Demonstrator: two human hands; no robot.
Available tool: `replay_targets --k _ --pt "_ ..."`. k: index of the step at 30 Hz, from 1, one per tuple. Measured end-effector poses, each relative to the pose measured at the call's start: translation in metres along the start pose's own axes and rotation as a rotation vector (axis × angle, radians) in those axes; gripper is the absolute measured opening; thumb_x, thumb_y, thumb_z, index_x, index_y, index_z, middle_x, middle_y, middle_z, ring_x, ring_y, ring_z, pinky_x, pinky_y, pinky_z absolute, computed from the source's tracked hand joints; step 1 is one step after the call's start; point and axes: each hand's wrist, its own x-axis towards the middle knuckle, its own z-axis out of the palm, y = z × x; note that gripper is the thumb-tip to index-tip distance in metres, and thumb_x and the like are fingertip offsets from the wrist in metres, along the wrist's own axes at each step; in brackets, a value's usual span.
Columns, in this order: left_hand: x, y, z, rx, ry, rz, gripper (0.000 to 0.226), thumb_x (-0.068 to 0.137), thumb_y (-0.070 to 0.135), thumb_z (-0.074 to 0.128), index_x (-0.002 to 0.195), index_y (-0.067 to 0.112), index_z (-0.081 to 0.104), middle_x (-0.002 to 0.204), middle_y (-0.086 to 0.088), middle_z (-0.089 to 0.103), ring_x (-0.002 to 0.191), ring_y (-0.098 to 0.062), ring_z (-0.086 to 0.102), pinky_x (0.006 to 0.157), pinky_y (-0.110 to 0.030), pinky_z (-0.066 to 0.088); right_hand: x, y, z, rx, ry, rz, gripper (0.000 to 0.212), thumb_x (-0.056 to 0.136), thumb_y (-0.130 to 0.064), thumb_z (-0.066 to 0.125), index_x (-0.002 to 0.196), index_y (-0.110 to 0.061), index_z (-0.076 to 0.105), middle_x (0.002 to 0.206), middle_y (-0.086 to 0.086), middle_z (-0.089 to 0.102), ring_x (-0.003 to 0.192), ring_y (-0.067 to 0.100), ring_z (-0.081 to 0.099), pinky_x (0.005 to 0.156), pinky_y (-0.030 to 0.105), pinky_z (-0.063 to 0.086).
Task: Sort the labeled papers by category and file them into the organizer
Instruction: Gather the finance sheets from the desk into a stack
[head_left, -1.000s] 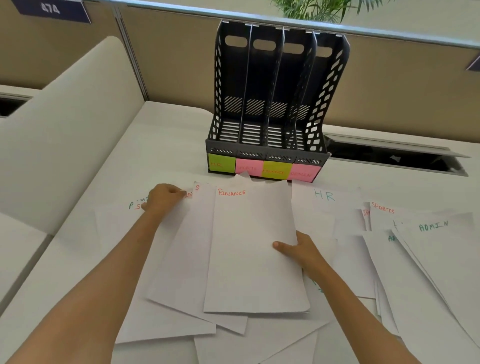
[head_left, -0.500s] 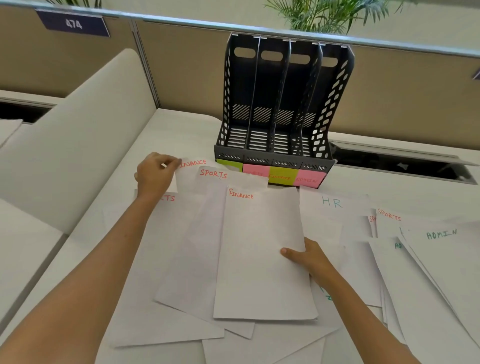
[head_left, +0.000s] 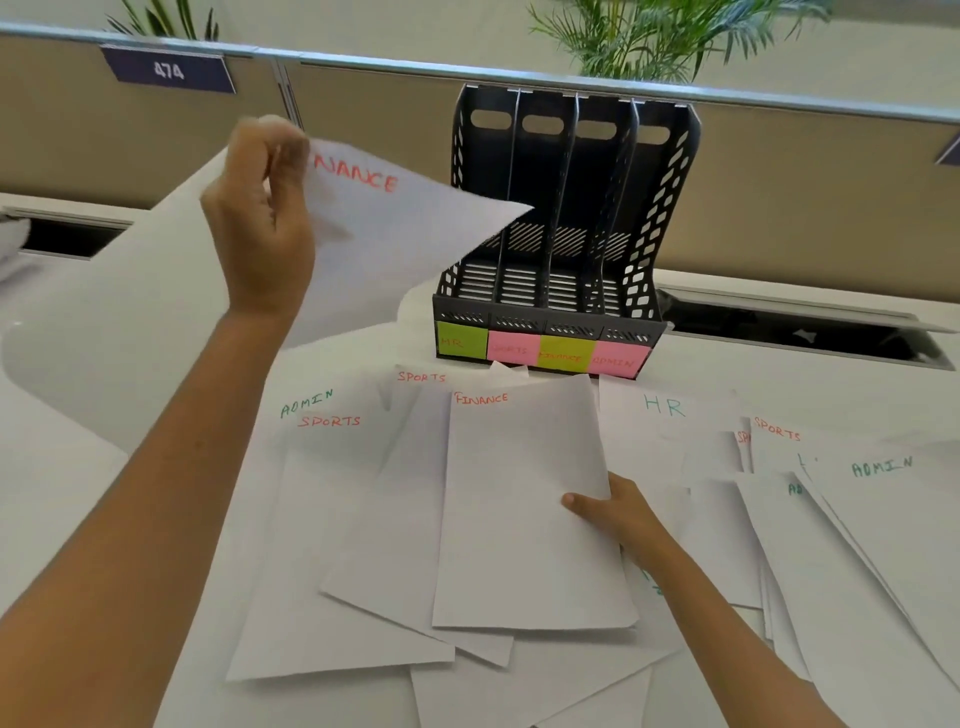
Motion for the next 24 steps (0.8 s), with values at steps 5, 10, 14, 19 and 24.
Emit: replay_targets --k 5,10,14,19,24 --pt "0.024 0.029 0.008 -0.164 0.088 0.037 0.014 0.101 0.017 0.046 0.092 0.026 0.049 0.08 0.022 0.051 0.074 0.0 0.046 0.072 -0.02 0.04 0.001 0.001 0.0 0.005 -0.009 0.014 0.047 0.074 -0.029 0.08 0.116 -0.015 0.061 0.108 0.004 0.07 0.095 0.026 0.068 0.084 0.043 0.057" --pt "0.027 0.041 0.023 -0.25 0.051 -0.12 0.011 0.1 0.022 0.044 0.09 0.024 0.047 0.078 0.017 0.049 0.071 -0.007 0.047 0.063 -0.025 0.043 0.002 0.002 0.001 -0.009 0.002 -0.01 0.043 0.075 -0.028 0.079 0.113 -0.015 0.062 0.11 0.006 0.069 0.097 0.026 0.067 0.088 0.045 0.055" --pt "-0.004 0.029 0.045 -0.141 -0.161 -0.274 0.017 0.098 0.02 0.044 0.085 0.03 0.047 0.073 0.016 0.048 0.063 0.008 0.047 0.062 -0.014 0.038 0.0 0.002 0.002 -0.049 0.035 -0.086 0.039 0.08 -0.028 0.073 0.116 -0.023 0.058 0.112 -0.003 0.066 0.096 0.012 0.064 0.077 0.029 0.053" --pt "-0.096 -0.002 0.081 0.026 -0.443 -0.519 0.016 0.1 0.015 0.044 0.094 0.008 0.057 0.08 -0.015 0.06 0.07 -0.014 0.05 0.066 -0.033 0.038 -0.001 0.002 -0.003 0.02 0.001 -0.052 0.026 0.085 -0.044 0.061 0.11 -0.038 0.062 0.116 -0.008 0.068 0.102 0.011 0.065 0.082 0.029 0.053" --pt "-0.173 -0.026 0.096 0.118 -0.516 -0.809 0.023 0.102 0.018 0.038 0.102 0.001 0.054 0.088 -0.008 0.058 0.081 -0.022 0.05 0.063 -0.027 0.031 0.001 0.001 -0.008 0.292 -0.02 0.168 0.066 0.071 -0.083 0.044 0.107 -0.034 0.069 0.107 -0.001 0.074 0.099 0.02 0.07 0.087 0.038 0.054"
